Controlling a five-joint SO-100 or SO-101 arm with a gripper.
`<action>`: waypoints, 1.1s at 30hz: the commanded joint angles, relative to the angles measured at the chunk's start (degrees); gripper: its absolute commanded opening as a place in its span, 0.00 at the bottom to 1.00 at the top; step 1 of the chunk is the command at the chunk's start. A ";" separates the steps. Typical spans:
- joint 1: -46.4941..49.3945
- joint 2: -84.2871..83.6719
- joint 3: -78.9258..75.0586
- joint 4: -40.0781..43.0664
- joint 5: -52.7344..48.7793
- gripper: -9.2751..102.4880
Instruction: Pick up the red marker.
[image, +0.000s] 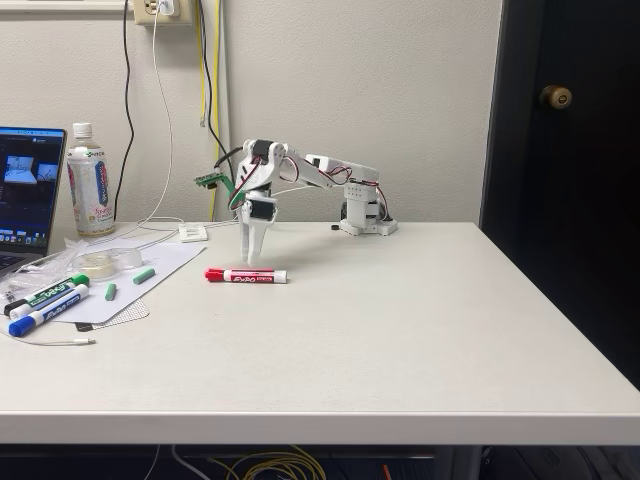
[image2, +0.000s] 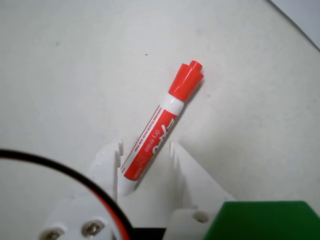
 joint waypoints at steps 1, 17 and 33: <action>0.26 0.44 -2.64 0.26 1.14 0.33; -0.35 -4.31 -2.64 0.26 1.76 0.29; -1.23 -4.22 -2.64 0.26 1.58 0.11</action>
